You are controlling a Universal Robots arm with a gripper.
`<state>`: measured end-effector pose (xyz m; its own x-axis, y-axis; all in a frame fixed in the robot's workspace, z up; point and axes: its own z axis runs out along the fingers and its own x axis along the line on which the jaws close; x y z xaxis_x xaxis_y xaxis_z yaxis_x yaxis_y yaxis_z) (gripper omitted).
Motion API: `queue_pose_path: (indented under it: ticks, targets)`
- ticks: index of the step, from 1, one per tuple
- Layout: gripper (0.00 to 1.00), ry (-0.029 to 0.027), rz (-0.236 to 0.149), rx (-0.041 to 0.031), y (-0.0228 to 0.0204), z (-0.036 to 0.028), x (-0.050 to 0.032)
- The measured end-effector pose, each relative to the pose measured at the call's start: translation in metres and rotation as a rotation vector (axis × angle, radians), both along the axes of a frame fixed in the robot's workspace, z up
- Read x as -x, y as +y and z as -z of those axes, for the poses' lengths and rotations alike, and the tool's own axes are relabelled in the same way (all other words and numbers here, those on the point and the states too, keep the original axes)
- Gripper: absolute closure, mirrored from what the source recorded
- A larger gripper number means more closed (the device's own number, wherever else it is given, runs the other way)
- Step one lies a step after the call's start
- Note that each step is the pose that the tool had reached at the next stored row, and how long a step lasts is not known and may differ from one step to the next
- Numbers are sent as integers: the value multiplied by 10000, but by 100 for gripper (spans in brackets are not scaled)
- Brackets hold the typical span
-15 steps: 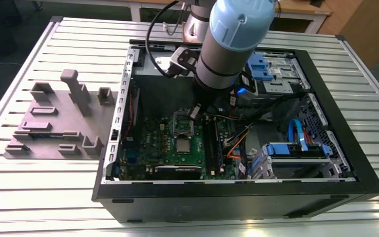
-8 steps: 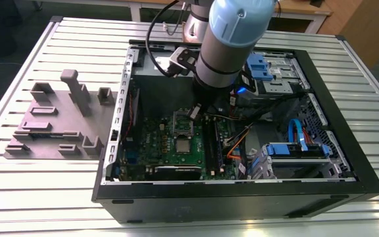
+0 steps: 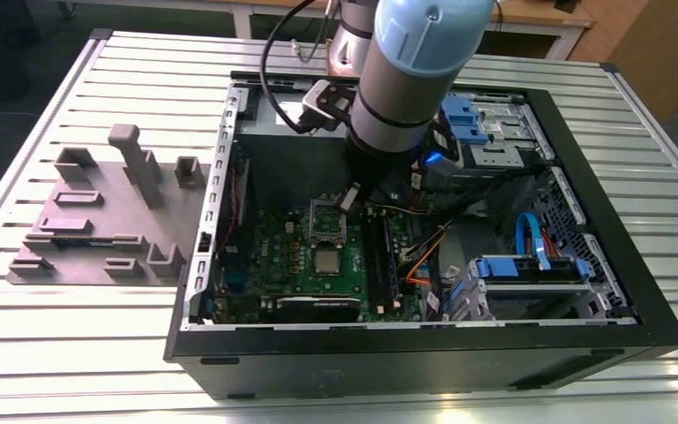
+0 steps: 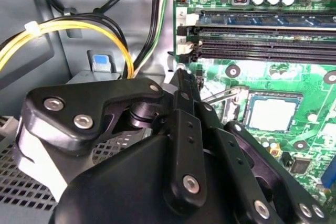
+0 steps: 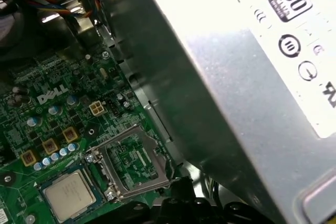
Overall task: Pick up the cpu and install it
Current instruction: 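Close the cpu cover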
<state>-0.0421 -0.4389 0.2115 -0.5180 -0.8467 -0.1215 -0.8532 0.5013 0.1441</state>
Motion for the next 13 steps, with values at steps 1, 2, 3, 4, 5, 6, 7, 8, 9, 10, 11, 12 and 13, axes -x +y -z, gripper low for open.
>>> queue_pose_path:
  ticks: [1, 2, 3, 4, 5, 6, 7, 8, 9, 10, 11, 12, 13]
  targets:
    - [90, 0, 0, 0, 0, -11, 0]
    - [90, 0, 0, -1, 0, -23, 1]
    - [90, 0, 0, 0, 0, -35, 1]
    - [90, 0, 0, 1, 0, -46, 1]
    - [90, 0, 1, 0, 0, -57, 2]
    - [90, -1, 1, 0, 0, -67, 2]
    - [90, 0, 0, 0, 0, -75, 2]
    - [90, 0, 0, 1, 0, -81, 3]
    - [90, 0, 0, 1, 0, -87, 3]
    - [90, -1, 0, 3, 0, -94, 3]
    - [90, 0, 0, 7, 0, -101, 3]
    - [90, 0, 0, 12, 0, -107, 4]
    - [90, -1, 0, 17, 1, -112, 4]
